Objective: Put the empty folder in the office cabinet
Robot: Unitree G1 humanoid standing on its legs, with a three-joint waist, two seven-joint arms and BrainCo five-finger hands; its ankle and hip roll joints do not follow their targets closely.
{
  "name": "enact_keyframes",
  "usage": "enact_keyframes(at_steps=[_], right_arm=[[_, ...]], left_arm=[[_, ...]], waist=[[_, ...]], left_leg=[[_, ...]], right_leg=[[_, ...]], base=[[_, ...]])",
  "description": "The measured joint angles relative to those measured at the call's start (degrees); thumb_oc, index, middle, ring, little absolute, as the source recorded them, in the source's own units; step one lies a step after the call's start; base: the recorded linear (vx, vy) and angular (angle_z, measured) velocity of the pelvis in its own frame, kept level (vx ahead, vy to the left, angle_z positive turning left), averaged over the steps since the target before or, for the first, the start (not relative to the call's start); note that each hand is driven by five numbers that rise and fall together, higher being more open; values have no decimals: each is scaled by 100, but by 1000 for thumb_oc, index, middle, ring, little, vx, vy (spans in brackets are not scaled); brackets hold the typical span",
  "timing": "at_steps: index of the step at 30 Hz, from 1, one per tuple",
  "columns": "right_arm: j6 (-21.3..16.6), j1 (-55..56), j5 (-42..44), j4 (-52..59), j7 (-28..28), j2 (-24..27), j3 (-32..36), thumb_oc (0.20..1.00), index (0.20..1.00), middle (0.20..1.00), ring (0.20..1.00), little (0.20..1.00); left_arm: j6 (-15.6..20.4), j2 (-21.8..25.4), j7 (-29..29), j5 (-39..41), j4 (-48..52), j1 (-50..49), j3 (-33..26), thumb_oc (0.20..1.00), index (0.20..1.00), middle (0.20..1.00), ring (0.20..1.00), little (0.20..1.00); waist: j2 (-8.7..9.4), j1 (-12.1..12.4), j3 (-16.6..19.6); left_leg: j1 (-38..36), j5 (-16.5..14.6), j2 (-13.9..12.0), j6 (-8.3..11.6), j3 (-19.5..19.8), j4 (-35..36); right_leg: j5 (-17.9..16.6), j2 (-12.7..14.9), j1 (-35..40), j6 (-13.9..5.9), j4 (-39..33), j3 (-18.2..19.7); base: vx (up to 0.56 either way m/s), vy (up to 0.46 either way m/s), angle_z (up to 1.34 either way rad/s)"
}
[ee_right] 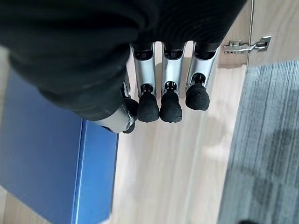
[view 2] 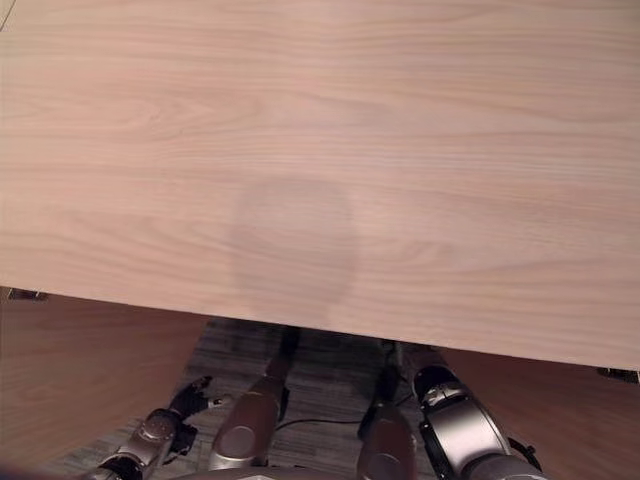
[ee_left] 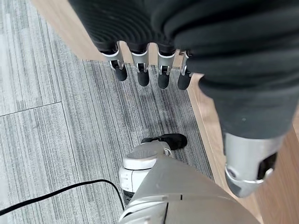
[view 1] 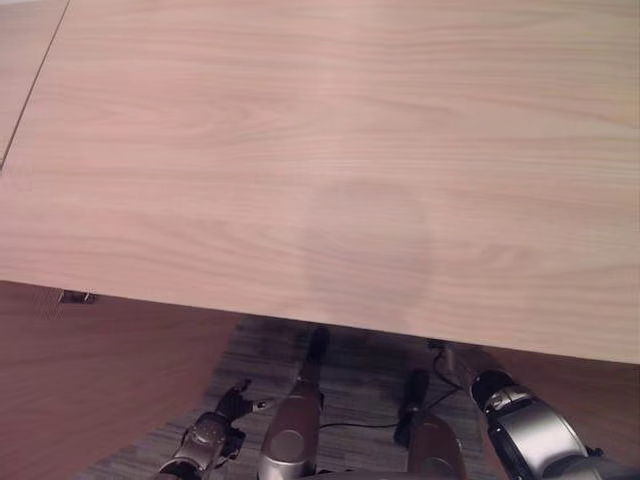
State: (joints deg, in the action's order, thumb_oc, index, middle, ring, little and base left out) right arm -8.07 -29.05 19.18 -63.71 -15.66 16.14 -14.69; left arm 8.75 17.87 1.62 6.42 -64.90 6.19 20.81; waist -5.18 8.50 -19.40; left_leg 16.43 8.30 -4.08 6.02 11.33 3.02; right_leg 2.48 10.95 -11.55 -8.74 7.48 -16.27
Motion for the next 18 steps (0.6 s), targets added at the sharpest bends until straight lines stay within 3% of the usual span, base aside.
enact_keyframes(at_steps=[17, 18], right_arm=[[-64, -245, 225, -47, -143, -3, 162, 200, 200, 200, 200, 200], [-130, 115, 258, 1024, -220, -101, 234, 200, 200, 200, 200, 200]], left_arm=[[-1, 3, -32, 3, 47, -6, 182, 1000, 1000, 1000, 1000, 1000], [-21, -44, -35, 4, 40, -27, 64, 1000, 1000, 1000, 1000, 1000]], waist=[[13, -27, -5], [95, -132, 38]], left_leg=[[-156, 12, 3, -7, 15, 14], [-168, 12, 0, -11, 16, 18]], right_leg=[[22, -3, 162, -7, -4, -8], [19, -7, 170, -6, 0, -4]], base=[[3, -3, 0], [0, 0, 0]])
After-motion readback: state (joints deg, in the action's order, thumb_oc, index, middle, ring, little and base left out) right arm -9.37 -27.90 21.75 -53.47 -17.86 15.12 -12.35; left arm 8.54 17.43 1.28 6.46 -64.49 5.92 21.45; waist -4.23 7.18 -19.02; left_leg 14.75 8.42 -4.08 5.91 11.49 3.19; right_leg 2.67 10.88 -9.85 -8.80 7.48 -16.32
